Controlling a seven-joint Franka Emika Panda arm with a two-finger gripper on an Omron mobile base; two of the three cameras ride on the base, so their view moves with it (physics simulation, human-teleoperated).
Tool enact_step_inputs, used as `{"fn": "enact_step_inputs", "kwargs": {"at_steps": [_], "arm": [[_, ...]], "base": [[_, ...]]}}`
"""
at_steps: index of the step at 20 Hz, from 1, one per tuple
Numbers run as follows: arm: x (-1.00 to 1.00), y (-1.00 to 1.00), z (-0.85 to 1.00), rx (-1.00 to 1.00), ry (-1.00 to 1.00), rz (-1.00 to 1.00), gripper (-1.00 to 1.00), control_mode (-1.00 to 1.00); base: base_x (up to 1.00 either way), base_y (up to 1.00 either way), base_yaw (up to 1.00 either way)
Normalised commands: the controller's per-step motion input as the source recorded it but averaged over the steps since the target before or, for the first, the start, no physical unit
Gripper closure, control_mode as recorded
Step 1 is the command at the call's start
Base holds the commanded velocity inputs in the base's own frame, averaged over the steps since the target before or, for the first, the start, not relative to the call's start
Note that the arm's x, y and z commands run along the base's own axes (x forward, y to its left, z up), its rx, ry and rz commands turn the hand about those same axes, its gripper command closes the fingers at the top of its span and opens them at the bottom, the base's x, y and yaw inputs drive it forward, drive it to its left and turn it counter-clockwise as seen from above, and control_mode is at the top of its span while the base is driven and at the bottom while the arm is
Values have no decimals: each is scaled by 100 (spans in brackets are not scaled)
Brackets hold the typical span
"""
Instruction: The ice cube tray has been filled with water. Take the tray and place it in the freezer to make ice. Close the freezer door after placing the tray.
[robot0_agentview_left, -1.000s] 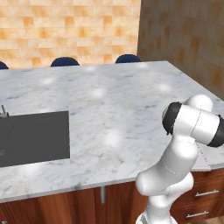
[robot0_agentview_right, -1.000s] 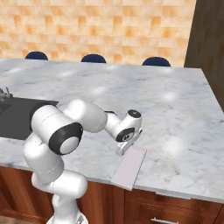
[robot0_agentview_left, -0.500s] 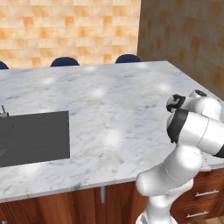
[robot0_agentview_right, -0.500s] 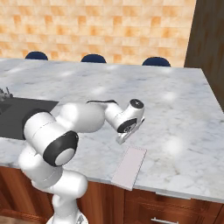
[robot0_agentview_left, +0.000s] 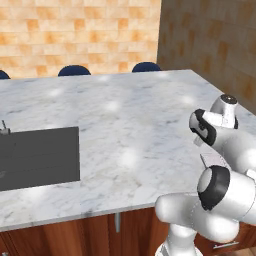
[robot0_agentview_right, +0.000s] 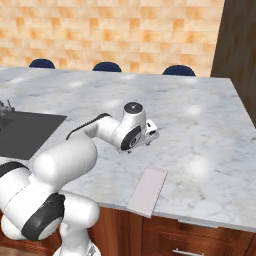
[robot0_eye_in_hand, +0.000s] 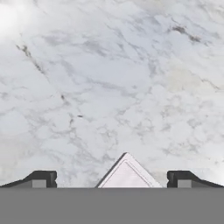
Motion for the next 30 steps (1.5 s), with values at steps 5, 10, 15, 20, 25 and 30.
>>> {"fn": "enact_step_inputs", "kwargs": {"at_steps": [5,10,15,20,25,30], "arm": [[-80,10,38,10,-1,-75,-100,-100],[-81,0,49,22,-5,-58,-100,-100],[-95,-4,46,30,-19,-26,-100,-100],[-100,-22,10,33,-33,-8,-100,-100],[-92,-22,20,28,-31,-1,-100,-100],[-59,-19,10,19,-3,-1,-100,-100]], "base": [[0,0,0],[0,0,0],[0,0,0],[0,0,0],[0,0,0],[0,0,0]]}}
